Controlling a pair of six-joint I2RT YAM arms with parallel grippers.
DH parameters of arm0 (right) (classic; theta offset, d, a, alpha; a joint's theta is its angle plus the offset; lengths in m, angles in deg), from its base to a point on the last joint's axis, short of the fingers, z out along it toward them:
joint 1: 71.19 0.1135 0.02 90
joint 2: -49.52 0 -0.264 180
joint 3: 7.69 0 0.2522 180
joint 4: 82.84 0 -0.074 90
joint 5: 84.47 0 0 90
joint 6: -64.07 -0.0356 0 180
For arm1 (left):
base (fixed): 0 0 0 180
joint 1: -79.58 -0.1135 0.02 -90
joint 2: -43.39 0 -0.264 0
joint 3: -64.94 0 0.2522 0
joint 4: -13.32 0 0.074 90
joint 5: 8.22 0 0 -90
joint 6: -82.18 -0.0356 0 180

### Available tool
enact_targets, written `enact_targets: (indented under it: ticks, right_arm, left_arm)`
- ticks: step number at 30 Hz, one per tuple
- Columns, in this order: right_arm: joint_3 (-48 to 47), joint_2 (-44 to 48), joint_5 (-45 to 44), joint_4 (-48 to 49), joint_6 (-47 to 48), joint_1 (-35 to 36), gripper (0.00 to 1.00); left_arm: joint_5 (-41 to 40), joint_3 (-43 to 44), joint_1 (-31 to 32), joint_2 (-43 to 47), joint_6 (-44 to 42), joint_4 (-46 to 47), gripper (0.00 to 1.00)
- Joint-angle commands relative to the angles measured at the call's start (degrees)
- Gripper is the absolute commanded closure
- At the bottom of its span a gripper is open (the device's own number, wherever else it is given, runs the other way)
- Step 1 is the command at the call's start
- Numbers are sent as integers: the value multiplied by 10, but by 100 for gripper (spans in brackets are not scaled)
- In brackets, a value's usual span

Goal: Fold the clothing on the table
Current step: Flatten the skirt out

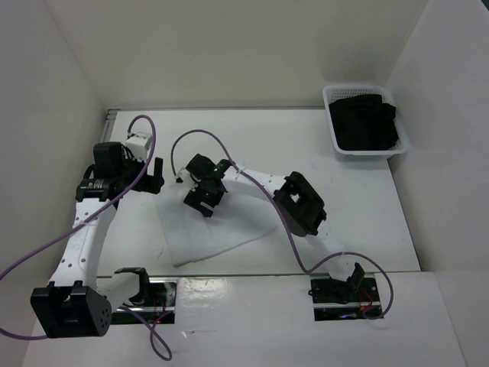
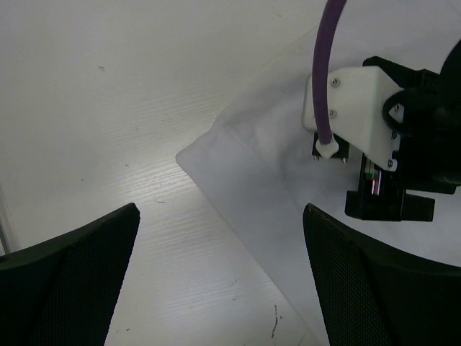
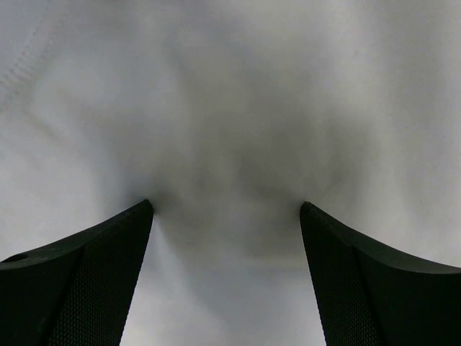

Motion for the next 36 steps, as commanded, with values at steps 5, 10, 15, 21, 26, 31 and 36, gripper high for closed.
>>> enact_targets:
  ticks: [5, 10, 15, 21, 26, 31, 36]
  right_arm:
    - [-74, -73, 73, -79, -96, -81, 13]
    - [-68, -75, 58, -79, -141, -134, 13]
    - [-46, -43, 17, -49, -197, -227, 13]
    - [-41, -38, -30, -29, -235, -286, 13]
    - [-63, -31, -19, -41, -235, -293, 13]
    - [-51, 90, 84, -53, -173, -275, 13]
    - [6, 227, 98, -59, -108, -275, 13]
  left_arm:
    - [-4, 21, 1, 6, 11, 14, 0]
    - [-4, 21, 1, 6, 11, 14, 0]
    - [-4, 21, 1, 1, 11, 14, 0]
    - [-4, 21, 1, 1, 11, 14, 0]
    - [-10, 21, 1, -5, 16, 14, 0]
    - [18, 21, 1, -11, 10, 14, 0]
    - [76, 26, 40, -40, 0, 8, 0]
